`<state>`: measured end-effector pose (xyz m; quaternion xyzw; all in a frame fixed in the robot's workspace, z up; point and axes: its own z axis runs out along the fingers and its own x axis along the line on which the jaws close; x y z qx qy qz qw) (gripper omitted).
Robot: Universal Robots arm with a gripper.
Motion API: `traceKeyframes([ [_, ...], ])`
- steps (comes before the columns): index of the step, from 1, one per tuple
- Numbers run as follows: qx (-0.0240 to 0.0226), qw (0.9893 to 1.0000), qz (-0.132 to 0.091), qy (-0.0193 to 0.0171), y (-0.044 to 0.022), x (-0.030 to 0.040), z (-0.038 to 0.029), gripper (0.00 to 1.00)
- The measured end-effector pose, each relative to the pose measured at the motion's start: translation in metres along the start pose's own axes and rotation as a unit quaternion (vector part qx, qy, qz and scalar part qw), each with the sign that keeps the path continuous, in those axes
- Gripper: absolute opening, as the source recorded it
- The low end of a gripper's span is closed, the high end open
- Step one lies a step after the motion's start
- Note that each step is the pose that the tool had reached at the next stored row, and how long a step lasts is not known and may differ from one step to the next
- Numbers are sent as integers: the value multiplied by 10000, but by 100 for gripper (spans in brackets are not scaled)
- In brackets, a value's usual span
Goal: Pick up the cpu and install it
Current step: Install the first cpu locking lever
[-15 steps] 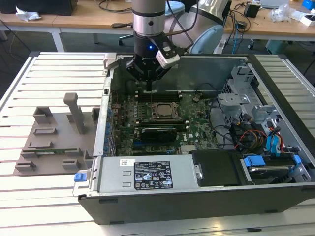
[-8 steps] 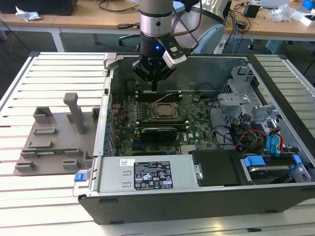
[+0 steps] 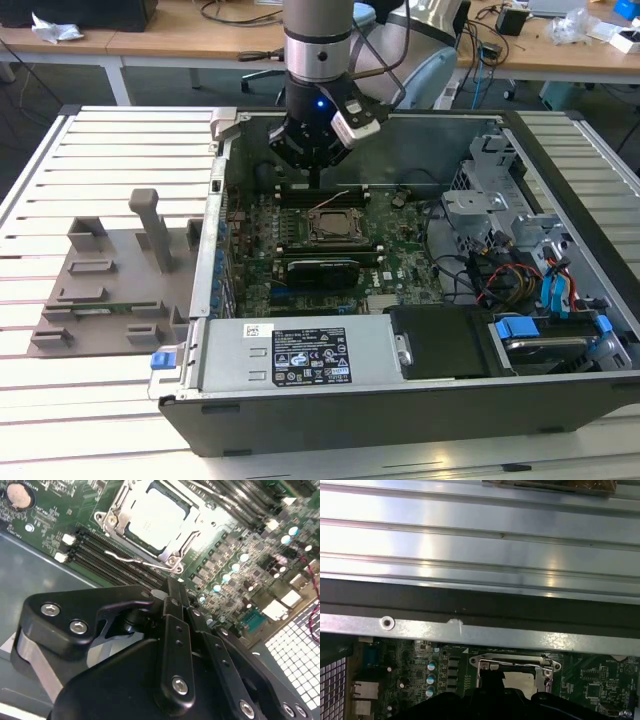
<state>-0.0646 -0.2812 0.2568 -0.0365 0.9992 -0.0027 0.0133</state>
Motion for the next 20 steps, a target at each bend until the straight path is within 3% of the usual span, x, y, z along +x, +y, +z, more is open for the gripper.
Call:
traceKeyframes([
  [2,-140,9999,3,-10,-29,2,9,11],
  [4,-188,9998,5,-14,-39,-1,34,11],
  [10,-191,9998,5,-5,-40,-26,162,11],
  [20,-191,9998,5,-4,-40,-24,235,11],
])
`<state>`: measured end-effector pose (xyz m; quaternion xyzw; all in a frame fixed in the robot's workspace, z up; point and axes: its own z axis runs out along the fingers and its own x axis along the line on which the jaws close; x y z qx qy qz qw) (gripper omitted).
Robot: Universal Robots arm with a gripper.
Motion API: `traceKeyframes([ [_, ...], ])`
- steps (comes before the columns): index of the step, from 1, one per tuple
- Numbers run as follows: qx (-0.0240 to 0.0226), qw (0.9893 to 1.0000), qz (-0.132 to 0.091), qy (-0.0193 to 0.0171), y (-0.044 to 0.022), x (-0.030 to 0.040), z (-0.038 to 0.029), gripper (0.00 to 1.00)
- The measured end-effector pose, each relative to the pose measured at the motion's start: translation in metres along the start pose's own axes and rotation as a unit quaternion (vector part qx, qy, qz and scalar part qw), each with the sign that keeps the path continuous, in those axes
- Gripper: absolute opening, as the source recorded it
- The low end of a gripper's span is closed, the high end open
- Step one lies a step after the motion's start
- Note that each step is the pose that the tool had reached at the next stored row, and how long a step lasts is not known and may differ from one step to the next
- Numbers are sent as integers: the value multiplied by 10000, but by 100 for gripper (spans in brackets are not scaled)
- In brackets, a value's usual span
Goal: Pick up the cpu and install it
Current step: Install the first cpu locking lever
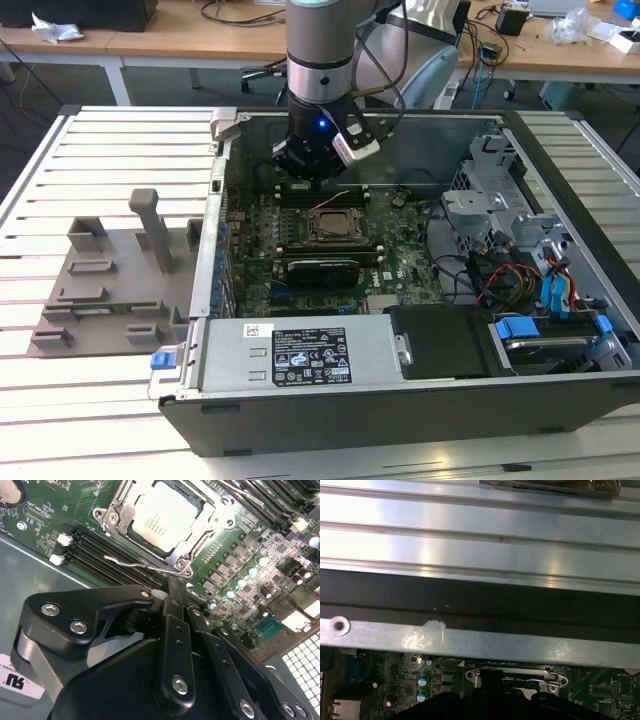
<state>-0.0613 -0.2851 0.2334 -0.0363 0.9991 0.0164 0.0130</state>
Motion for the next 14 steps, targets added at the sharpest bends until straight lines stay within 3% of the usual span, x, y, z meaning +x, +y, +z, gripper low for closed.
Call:
traceKeyframes([
  [10,0,10000,-1,0,-2,4,204,11],
  [14,0,10000,-16,1,11,-40,228,11],
])
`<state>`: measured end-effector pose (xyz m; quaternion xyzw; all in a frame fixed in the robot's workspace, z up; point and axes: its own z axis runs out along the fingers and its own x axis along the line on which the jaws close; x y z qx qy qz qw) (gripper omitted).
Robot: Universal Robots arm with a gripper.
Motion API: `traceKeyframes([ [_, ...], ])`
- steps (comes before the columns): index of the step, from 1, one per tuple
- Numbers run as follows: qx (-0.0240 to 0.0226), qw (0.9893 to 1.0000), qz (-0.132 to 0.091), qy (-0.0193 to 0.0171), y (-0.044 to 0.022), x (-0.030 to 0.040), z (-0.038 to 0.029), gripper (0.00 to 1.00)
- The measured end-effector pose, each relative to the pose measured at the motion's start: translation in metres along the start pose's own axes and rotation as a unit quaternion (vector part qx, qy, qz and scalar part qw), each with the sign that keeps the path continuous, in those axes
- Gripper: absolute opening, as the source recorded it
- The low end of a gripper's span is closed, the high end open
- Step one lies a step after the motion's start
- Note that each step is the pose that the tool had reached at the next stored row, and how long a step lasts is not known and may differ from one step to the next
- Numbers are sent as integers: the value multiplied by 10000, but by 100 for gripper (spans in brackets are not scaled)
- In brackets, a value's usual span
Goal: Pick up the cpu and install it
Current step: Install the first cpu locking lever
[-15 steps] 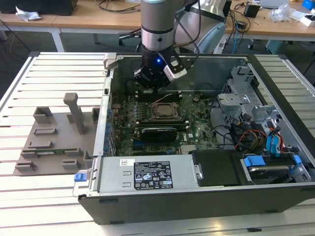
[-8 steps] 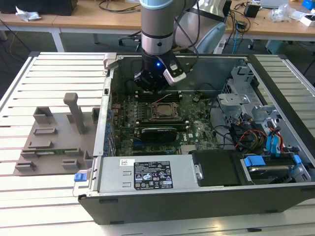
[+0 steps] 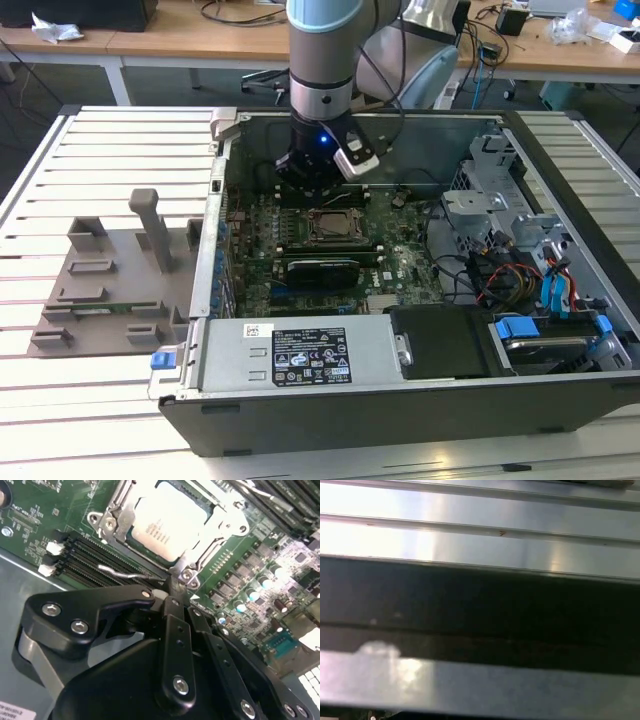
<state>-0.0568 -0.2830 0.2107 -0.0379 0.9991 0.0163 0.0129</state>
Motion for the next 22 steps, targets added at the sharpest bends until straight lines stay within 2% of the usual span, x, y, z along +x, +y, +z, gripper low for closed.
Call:
traceKeyframes([
  [5,-1,10000,-16,0,7,-46,18,11],
  [11,8,10000,-17,10,-6,-210,59,11],
  [13,12,10000,-16,13,-9,-244,67,11],
  [18,84,10000,-18,24,-18,-336,86,11],
  [22,85,10000,-18,27,-18,-349,111,11],
])
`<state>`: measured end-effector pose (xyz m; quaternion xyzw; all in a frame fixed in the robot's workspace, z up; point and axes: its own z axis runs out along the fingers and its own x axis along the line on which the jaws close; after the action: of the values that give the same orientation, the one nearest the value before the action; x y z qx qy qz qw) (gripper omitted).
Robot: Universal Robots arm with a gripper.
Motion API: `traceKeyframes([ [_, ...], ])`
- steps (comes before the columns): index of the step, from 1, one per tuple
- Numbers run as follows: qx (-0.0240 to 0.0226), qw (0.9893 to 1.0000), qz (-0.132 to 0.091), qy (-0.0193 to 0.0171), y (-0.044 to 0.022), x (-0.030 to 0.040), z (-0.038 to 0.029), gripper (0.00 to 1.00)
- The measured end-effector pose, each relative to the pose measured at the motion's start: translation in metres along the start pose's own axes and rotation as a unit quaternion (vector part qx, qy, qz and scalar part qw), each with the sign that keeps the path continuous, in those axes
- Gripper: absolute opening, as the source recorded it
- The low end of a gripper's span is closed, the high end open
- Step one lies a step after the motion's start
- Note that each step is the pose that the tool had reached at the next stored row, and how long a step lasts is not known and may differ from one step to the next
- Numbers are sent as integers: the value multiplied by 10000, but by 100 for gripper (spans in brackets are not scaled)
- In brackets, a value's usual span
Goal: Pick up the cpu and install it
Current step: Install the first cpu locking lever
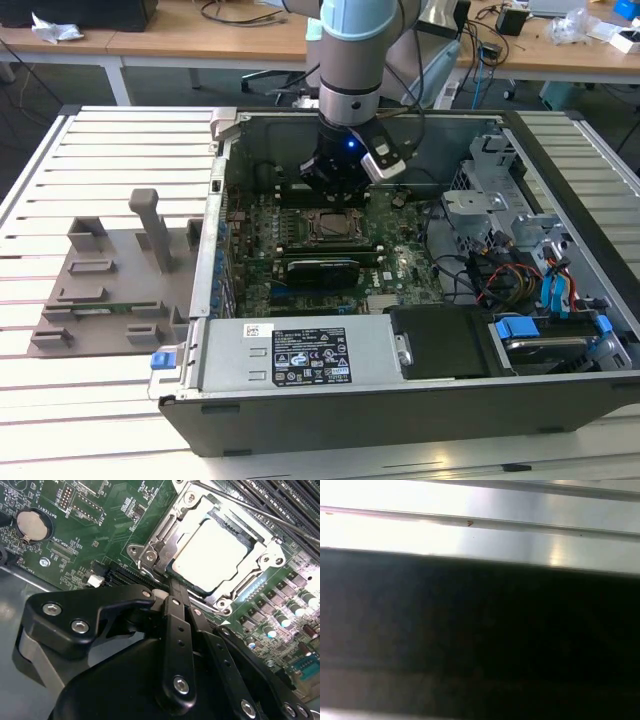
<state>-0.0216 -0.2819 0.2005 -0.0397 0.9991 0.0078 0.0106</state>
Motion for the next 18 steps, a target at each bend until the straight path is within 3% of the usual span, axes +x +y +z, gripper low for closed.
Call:
traceKeyframes([
  [5,-5,10000,-1,-4,43,-9,-4,11],
  [7,21,10000,-3,-2,60,-10,-15,11],
  [11,162,9999,-6,11,66,-12,-90,11],
  [12,248,9997,-7,18,65,-12,-120,11],
  [13,301,9995,-8,22,57,-11,-130,11],
  [18,376,9993,-10,29,-43,-4,-133,11],
])
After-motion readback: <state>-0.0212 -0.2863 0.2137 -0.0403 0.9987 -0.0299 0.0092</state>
